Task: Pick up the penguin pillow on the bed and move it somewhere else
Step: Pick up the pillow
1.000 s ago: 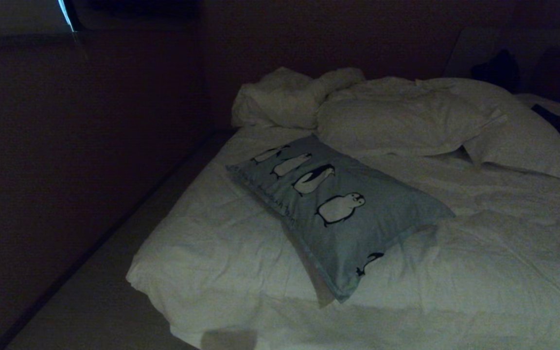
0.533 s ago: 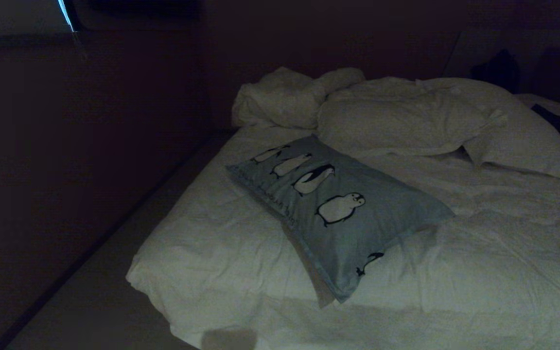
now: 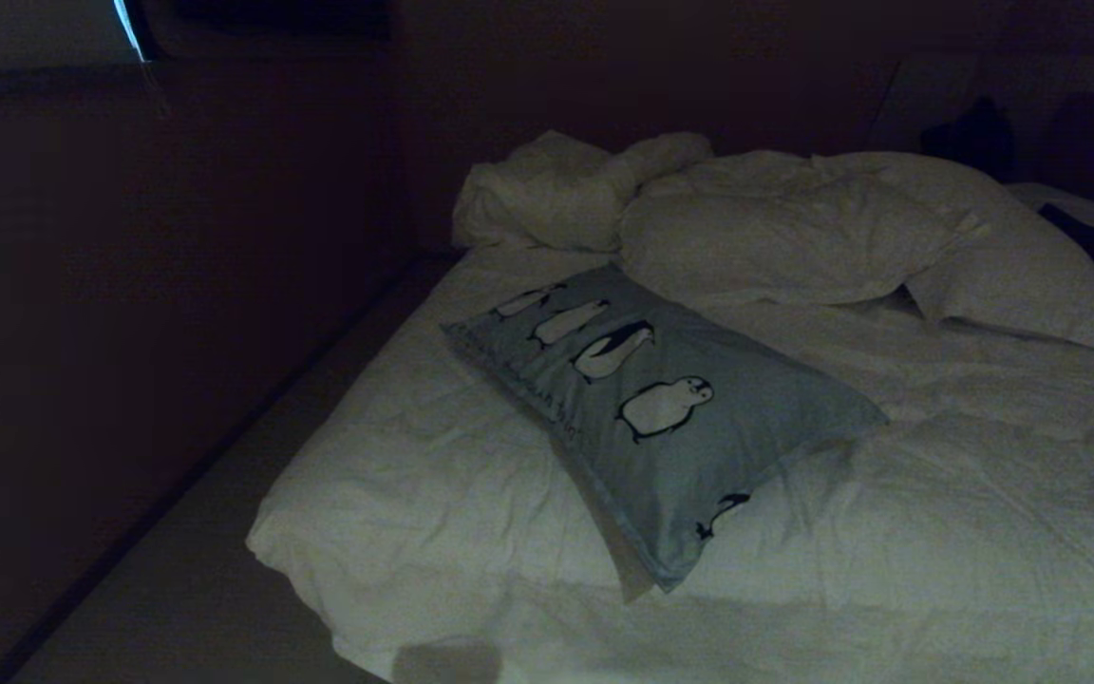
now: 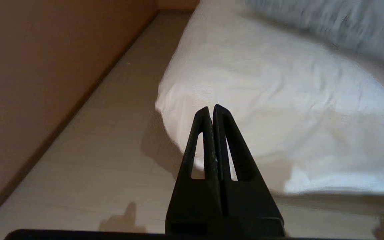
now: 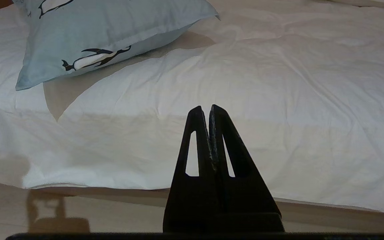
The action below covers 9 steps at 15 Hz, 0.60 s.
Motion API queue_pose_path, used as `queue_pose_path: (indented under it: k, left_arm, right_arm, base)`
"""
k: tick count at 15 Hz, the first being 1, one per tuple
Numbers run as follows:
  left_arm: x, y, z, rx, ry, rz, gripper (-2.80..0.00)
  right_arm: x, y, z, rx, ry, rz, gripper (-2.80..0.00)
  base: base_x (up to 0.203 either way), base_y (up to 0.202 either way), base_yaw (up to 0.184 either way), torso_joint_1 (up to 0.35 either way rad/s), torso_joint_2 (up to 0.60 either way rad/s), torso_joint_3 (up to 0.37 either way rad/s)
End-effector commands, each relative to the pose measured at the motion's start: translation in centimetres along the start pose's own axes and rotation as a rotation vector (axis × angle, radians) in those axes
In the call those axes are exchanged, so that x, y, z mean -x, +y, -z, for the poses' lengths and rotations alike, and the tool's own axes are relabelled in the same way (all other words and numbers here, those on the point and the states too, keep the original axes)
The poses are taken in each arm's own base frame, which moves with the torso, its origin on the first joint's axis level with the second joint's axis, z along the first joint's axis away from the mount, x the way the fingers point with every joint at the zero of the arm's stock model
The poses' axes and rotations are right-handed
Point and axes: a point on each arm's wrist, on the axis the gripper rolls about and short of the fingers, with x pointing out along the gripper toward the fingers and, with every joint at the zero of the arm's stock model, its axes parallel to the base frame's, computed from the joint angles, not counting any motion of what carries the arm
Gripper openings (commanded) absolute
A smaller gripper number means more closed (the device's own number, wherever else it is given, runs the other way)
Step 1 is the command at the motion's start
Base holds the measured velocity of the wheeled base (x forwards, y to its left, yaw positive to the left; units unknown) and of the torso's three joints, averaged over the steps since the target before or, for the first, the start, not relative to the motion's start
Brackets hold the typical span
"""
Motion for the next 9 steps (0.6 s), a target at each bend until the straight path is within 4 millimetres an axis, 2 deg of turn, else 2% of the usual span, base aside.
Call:
queue_pose_path:
  k: [1, 4, 6, 7, 9]
  left_arm:
    - [0.3, 0.0, -1.9, 0.009, 0.01, 0.017, -2.8]
    - [-0.5, -0.2, -4.0, 0.035, 0.084, 0.096, -2.8]
    - [-1.9, -0.3, -5.9, 0.072, 0.154, 0.135, -2.8]
    - [-3.0, -0.3, -6.8, 0.091, 0.196, 0.162, -2.8]
    - [-6.6, -0.4, -8.2, 0.13, 0.301, 0.211, -2.8]
  right_arm:
    - [0.0, 0.0, 0.0, 0.0, 0.001, 0.0, -2.8]
    - [0.0, 0.0, 0.0, 0.0, 0.003, 0.0, -2.8]
    - [0.0, 0.0, 0.0, 0.0, 0.002, 0.0, -2.8]
    - [0.0, 0.0, 0.0, 0.0, 0.001, 0.0, -2.8]
    - [0.0, 0.0, 0.0, 0.0, 0.001, 0.0, -2.8]
  base:
    - [0.0, 0.0, 0.0, 0.0, 0.0, 0.0]
    - [0.0, 0.0, 0.0, 0.0, 0.0, 0.0]
    - [0.0, 0.0, 0.0, 0.0, 0.0, 0.0]
    - [0.0, 0.0, 0.0, 0.0, 0.0, 0.0]
    - [0.0, 0.0, 0.0, 0.0, 0.0, 0.0]
